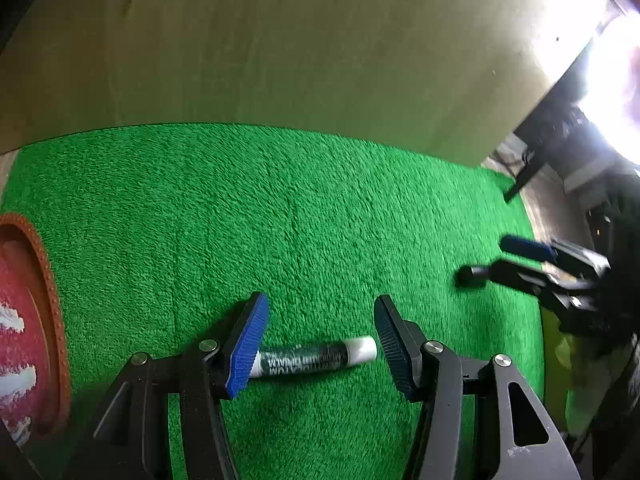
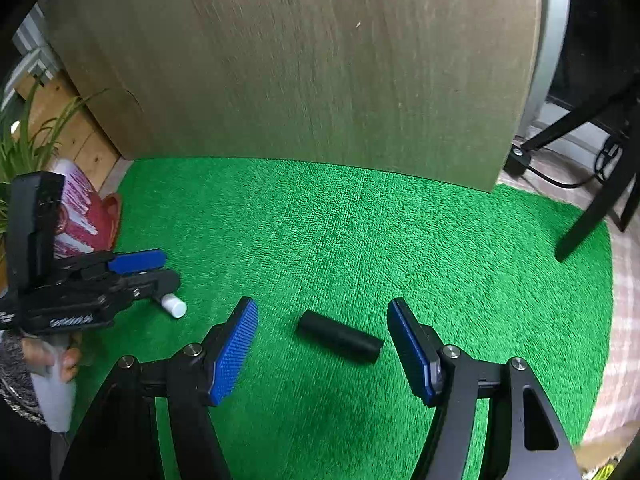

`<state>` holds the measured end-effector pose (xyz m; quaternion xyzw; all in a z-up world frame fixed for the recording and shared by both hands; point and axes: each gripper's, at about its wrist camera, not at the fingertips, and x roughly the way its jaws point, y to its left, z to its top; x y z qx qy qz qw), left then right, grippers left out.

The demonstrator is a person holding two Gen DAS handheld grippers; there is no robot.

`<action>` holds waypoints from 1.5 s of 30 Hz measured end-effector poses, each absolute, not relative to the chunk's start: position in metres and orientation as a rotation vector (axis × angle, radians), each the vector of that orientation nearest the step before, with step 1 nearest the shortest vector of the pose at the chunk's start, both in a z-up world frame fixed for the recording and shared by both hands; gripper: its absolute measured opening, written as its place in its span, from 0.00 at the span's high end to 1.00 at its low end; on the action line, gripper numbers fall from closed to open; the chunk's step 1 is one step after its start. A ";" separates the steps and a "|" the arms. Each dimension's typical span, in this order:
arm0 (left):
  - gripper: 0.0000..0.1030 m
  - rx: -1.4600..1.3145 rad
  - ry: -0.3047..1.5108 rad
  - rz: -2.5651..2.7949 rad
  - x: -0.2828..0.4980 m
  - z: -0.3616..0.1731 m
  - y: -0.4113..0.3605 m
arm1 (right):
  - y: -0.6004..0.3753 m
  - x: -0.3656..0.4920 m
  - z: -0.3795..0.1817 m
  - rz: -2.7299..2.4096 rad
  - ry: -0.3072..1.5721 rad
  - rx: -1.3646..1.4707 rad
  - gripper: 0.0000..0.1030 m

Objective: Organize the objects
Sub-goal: 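Move the left tool to the green marker while the right approaches the black cylinder, then close the left tool on the marker while the right closes on the cylinder, then carry the marker and cylinder over the box and open both tools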

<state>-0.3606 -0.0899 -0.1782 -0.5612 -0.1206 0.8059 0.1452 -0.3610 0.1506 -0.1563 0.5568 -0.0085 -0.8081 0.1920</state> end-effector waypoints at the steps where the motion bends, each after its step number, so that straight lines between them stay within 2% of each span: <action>1: 0.43 -1.617 -0.327 2.317 -0.359 -0.178 -0.088 | 0.149 -0.362 -0.158 -2.260 -0.016 1.570 0.38; 14: 0.43 -1.609 0.006 2.259 -0.313 -0.178 -0.038 | 0.144 -0.349 -0.176 -2.127 0.046 1.661 0.39; 20: 0.43 -1.618 0.063 2.273 -0.301 -0.180 -0.034 | 0.136 -0.344 -0.179 -2.149 0.107 1.662 0.59; 24: 0.43 -1.623 0.109 2.261 -0.289 -0.175 -0.043 | 0.138 -0.344 -0.180 -2.186 0.123 1.671 0.76; 26: 0.44 -1.621 0.136 2.248 -0.284 -0.176 -0.042 | 0.140 -0.341 -0.180 -2.191 0.127 1.673 0.81; 29: 0.51 -1.616 0.205 2.268 -0.281 -0.177 -0.036 | 0.141 -0.336 -0.180 -2.187 0.123 1.676 0.85; 31: 0.60 -1.621 0.218 2.272 -0.282 -0.178 -0.034 | 0.141 -0.332 -0.181 -2.183 0.126 1.678 0.85; 33: 0.78 -1.622 0.195 2.272 -0.280 -0.177 -0.034 | 0.141 -0.327 -0.181 -2.183 0.131 1.670 0.85; 35: 0.84 -1.624 0.182 2.280 -0.279 -0.177 -0.034 | 0.142 -0.322 -0.181 -2.183 0.120 1.664 0.86; 45: 0.84 -1.620 -0.014 2.293 -0.242 -0.171 -0.048 | 0.155 -0.275 -0.177 -2.140 -0.035 1.655 0.86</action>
